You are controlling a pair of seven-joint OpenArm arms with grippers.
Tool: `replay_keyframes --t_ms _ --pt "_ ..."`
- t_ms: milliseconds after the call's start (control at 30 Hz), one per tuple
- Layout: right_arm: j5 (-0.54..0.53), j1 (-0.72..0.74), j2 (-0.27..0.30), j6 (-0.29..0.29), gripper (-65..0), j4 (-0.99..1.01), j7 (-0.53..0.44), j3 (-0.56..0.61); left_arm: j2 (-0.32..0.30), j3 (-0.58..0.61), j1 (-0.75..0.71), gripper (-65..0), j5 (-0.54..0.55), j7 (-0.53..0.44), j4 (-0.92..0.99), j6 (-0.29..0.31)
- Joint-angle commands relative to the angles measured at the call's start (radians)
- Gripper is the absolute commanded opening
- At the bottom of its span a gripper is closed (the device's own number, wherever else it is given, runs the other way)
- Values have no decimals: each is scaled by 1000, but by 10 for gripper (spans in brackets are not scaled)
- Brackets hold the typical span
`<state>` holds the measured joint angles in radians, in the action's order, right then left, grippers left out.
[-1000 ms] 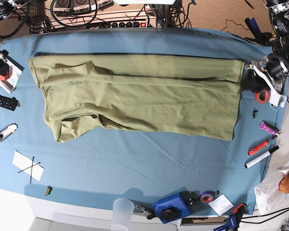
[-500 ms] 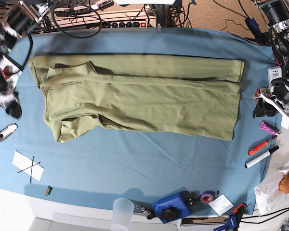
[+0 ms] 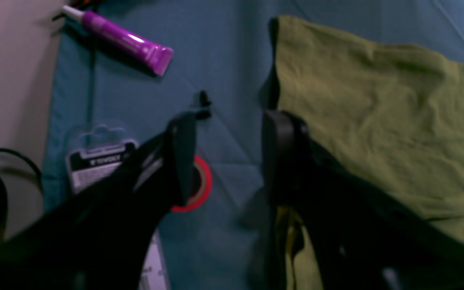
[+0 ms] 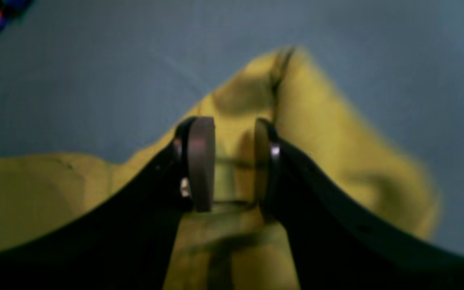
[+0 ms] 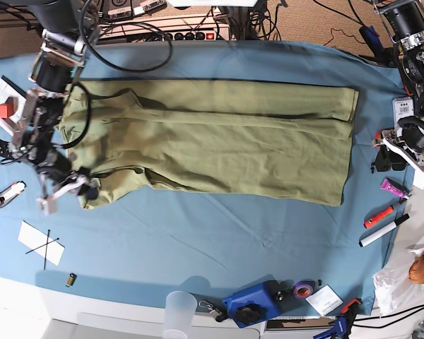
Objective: Layout the t-shirt on the table in an organized manner, then fold the t-shirt properly
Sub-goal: 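Grasp the hem edge with both grippers and lift it toward the collar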
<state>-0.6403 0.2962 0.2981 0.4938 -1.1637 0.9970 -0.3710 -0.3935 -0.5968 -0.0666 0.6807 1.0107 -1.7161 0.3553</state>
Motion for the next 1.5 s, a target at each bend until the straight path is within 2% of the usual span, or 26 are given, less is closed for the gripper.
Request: replay_keyframes --t_ms 0,133,233,433,533,633,767,833,900,1033,1167,1333,1467 --pt "-16 30 11 8 -476 -17 -18 -4 -19 -6 14 -375 10 -24 -16 3" --pt "0 31 -24 3 -476 -17 17 -4 -19 -6 14 -375 10 -24 -16 4" --pt "79 31 -43 -26 -476 -17 21 -4 -19 -6 14 -375 10 -24 -16 4" --pt "99 31 -46 -32 -476 -37 13 -4 -19 -6 14 -375 10 -24 -16 4" --pt "113 28 -49 -89 -476 -37 12 -4 -19 -5 14 -375 11 -24 -16 4" --pt "165 14 -51 -115 -476 -37 9 -4 -16 8 14 -375 14 -24 -15 10" --pt "193 8 -51 -121 -476 -37 0 -4 -16 109 14 -375 1 -34 -15 11" --pt "192 9 -51 -121 -476 -37 -4 -4 -16 182 18 -374 -51 -77 -15 9" --pt "193 9 -51 -121 -476 -37 -2 -4 -16 239 40 -374 -105 -107 -15 -18" --pt "193 9 -51 -120 -476 -37 2 -4 -16 303 135 -362 -183 -108 -10 -71" --pt "193 8 -51 -119 -476 -37 7 -4 -16 342 240 -362 -208 -125 121 -97" --pt "193 8 -51 -116 -476 -37 9 -4 -18 362 361 -362 -162 -133 374 -96" --pt "193 9 -51 -114 -476 -37 24 -4 -14 362 411 -362 -95 -128 477 -34"
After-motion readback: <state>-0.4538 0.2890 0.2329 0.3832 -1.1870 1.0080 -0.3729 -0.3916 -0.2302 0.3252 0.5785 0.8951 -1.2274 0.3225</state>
